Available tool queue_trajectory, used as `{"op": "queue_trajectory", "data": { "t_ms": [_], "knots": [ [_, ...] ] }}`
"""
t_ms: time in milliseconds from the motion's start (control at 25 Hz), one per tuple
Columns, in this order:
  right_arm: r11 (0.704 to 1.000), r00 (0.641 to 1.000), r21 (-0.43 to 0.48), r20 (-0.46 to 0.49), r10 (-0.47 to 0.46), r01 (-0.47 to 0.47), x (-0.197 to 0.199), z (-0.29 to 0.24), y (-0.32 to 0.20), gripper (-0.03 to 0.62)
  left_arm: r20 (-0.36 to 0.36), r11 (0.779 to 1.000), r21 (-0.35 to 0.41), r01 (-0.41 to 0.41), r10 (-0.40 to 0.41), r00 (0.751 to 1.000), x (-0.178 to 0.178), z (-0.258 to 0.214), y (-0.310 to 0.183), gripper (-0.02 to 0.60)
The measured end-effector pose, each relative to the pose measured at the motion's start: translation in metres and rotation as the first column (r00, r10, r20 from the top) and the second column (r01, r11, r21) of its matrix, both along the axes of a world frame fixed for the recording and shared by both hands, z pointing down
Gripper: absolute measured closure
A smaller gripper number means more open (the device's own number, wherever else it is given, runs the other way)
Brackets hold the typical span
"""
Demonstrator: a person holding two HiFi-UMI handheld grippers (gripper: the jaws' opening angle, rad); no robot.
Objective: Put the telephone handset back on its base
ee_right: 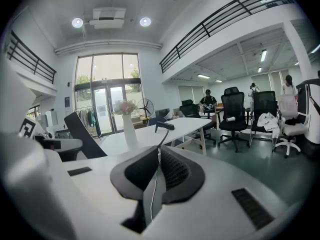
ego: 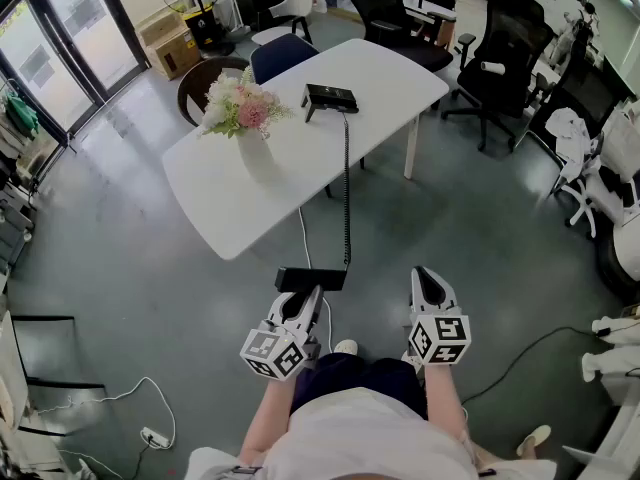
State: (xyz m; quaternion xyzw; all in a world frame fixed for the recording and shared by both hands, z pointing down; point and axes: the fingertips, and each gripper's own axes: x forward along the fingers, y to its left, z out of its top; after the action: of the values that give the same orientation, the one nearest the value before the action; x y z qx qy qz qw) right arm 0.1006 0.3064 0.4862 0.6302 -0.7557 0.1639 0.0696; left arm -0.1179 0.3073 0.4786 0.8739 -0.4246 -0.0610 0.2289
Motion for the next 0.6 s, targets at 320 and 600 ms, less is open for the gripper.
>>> {"op": "queue_trajectory", "data": {
  "t_ms": [320,600],
  "knots": [
    [1.000,1.000,0.027,0.028,-0.004,0.003,-0.015,-0.004,0.002,0.551,-0.012,0.999,-0.009,-0.036,0.035,0.999,-0.008,0.002,-0.002,0.502],
    [0.999,0.999,0.016,0.025,0.044,-0.045,-0.015,0.000,0.014,0.551,-0.032,0.998,-0.019,-0.060,0.060,0.998,-0.013,0.006,0.002,0.502]
  ]
}}
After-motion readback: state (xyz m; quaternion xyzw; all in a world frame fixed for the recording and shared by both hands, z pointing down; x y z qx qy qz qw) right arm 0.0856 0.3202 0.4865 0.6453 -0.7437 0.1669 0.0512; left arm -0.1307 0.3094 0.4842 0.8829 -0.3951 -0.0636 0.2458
